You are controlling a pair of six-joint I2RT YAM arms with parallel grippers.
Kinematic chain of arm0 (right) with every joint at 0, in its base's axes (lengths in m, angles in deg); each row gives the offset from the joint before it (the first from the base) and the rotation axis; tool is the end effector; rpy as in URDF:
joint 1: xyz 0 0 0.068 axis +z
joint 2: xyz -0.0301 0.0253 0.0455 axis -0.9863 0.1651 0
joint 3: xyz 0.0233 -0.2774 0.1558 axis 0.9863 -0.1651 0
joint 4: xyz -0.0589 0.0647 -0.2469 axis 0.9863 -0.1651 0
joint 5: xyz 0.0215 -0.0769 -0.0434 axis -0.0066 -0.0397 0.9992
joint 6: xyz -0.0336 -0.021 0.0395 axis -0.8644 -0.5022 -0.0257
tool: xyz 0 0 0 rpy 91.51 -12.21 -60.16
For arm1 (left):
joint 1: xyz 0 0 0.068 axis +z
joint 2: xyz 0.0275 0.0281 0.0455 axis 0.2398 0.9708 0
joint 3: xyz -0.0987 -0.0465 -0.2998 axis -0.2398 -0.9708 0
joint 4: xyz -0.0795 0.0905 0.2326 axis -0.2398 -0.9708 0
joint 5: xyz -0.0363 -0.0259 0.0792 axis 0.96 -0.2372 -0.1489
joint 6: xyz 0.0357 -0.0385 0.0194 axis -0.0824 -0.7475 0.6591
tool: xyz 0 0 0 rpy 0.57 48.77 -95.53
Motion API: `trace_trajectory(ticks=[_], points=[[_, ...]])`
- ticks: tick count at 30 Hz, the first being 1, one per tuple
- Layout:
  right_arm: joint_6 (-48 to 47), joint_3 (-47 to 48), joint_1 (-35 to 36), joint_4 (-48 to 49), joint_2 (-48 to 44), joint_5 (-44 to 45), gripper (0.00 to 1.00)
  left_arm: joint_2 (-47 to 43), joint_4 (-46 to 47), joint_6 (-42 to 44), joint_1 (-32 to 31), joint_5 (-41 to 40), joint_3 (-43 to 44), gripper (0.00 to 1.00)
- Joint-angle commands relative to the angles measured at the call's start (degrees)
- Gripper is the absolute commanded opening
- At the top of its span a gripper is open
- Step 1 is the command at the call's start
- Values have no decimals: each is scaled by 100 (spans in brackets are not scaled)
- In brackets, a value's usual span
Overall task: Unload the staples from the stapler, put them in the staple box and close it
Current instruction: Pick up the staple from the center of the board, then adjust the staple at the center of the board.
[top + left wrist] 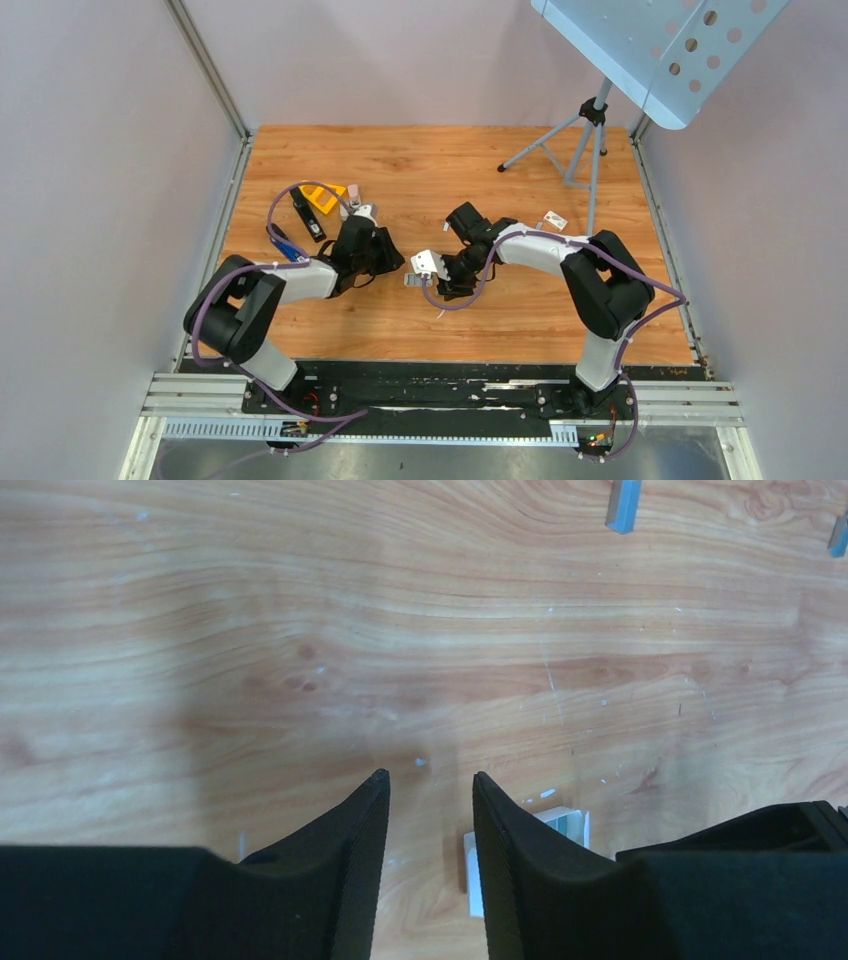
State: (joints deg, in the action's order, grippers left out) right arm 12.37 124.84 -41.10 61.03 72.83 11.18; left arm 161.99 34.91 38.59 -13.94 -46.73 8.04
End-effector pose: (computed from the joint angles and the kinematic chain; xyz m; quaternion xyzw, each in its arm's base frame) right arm 0.2639 0.2482 0.2139 -0.7653 0.5145 0.2761 0.2707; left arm 0.2542 -0.1353 0.1905 -0.0856 0.8932 -0.2542 0.3610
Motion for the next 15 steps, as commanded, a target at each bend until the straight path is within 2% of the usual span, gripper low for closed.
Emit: trace_trajectory(ticks=[1,6,15], points=[[125,-86,87,-3,137,47,45,485,-52,275,48,631,273,37],[107,-106,86,0,169,35,43,712,-67,278,45,819,218,33],[186,-52,90,32,295,63,40,586,-206,333,40,907,108,32]])
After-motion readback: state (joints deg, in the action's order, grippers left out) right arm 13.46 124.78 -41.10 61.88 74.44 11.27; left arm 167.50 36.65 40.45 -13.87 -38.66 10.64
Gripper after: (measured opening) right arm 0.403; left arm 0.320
